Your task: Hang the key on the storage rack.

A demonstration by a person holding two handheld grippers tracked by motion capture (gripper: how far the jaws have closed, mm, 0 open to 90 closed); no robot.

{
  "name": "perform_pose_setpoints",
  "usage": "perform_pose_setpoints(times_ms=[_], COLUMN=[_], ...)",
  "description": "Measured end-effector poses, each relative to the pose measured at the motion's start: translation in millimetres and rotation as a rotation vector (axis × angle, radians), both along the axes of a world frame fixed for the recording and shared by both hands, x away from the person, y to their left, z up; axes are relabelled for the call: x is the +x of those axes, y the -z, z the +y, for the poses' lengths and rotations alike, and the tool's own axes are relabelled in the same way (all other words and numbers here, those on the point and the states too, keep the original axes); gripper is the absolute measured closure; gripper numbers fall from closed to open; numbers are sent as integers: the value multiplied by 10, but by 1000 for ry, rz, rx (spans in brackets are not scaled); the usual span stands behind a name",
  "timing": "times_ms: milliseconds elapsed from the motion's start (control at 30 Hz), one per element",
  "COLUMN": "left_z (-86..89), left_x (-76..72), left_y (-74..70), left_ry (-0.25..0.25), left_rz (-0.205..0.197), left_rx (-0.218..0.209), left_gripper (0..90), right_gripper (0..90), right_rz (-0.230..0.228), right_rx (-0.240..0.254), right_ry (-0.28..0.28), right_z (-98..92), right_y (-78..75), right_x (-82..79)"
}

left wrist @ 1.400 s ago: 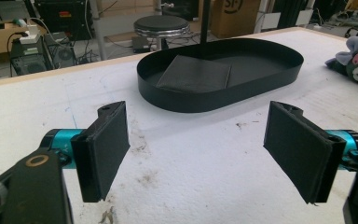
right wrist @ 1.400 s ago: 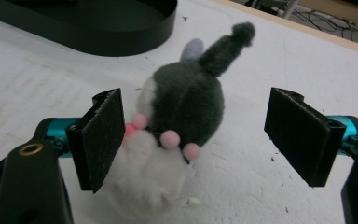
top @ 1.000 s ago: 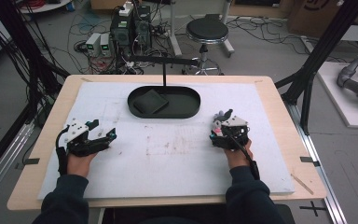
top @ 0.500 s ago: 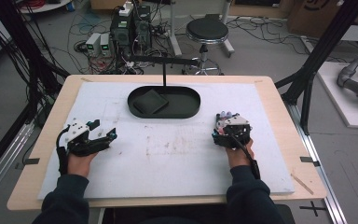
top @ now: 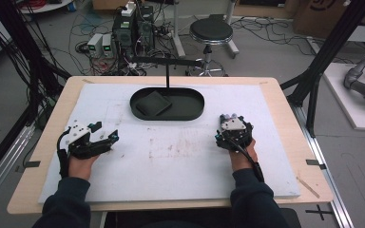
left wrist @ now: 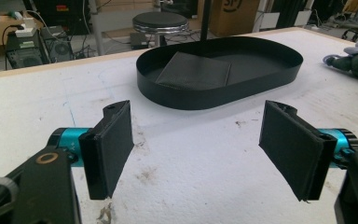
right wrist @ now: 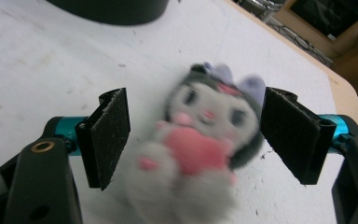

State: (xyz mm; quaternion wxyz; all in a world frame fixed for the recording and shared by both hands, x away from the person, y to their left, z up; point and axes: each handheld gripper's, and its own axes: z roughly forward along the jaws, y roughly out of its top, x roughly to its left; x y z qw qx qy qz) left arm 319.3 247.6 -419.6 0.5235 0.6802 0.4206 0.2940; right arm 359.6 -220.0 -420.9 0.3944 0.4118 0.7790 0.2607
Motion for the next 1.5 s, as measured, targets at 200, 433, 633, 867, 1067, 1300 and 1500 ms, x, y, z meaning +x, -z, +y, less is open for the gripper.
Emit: perform_pose_setpoints(times_ms=[200, 433, 633, 867, 1067, 1300, 1500], left_z=[-6, -7, -10, 1, -7, -4, -15], left_x=[2, 1, 3, 3, 6, 10, 26], left_y=[0, 0, 1, -1, 0, -5, -6], left_ry=[3, 3, 4, 2, 3, 0, 11], left_rz=[-2, -1, 0, 0, 0, -1, -5], left_rx=[1, 0, -1, -1, -4, -7, -4], left_gripper=[257, 258, 258, 258, 259, 260, 259], right_gripper=[194, 230, 285, 227, 425, 432, 431], right_rz=[61, 144, 175, 205, 201, 137, 146], right_rx=[-16, 58, 123, 177, 226, 269, 268], right_ry=[74, 114, 122, 131, 88, -77, -200], right_z=[-31, -157, -289, -356, -407, -312, -149], right_y=[114, 189, 150, 185, 127, -286, -769], right_x=[119, 260, 290, 341, 330, 293, 435])
